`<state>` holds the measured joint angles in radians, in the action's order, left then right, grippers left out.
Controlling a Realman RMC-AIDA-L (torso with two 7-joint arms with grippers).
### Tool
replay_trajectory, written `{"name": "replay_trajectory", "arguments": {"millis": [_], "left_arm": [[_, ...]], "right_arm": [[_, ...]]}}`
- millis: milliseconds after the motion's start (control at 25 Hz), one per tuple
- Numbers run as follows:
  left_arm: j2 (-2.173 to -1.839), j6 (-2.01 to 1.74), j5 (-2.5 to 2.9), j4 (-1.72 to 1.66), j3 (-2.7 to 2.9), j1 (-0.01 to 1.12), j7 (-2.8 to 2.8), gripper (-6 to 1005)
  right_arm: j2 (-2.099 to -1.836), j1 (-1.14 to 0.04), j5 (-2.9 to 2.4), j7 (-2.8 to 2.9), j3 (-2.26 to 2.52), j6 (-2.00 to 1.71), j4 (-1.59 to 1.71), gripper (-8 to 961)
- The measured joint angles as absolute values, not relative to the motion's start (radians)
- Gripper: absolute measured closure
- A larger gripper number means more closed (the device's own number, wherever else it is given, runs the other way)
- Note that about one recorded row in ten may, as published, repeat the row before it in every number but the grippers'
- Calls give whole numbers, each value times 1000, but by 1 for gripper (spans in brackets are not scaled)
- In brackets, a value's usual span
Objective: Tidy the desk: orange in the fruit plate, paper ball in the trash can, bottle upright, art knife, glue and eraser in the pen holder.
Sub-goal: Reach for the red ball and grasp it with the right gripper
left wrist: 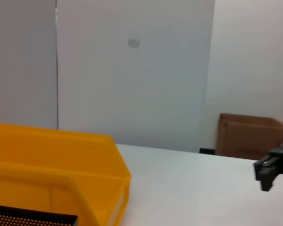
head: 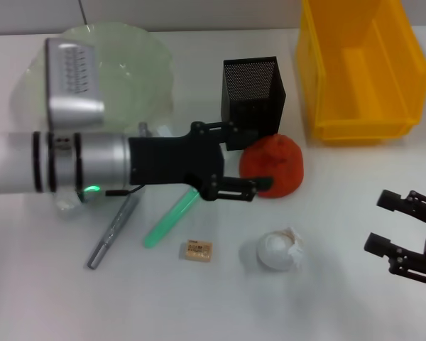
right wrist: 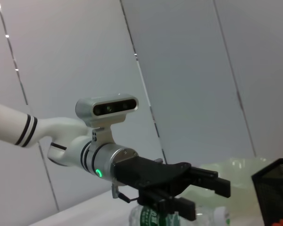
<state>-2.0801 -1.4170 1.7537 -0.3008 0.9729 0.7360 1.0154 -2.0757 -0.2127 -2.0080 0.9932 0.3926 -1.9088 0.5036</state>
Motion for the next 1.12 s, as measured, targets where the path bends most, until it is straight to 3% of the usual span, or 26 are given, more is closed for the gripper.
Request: {"name": "replay_trajectory", "arguments": {"millis": [680, 800, 1000, 1120], "left_arm": [[-2080, -1297, 1631, -242, 1084, 808, 1011, 204], [-2080, -1350, 1597, -281, 1088, 769, 1011, 205], [-2075, -1551, 1556, -485, 1083, 569, 1011, 206], [-2073, -1583, 1531, -516, 1082, 520, 1011, 207]], "right_arm": [[-2071, -178, -2008, 1002, 344, -1911, 517, 163], [-2072, -196, -2006, 1010, 318, -1908, 521, 163], [-2075, -245, -2010, 1058, 316, -1864, 536, 162], [-2075, -265, -2010, 1078, 320, -1824, 536, 162]]}}
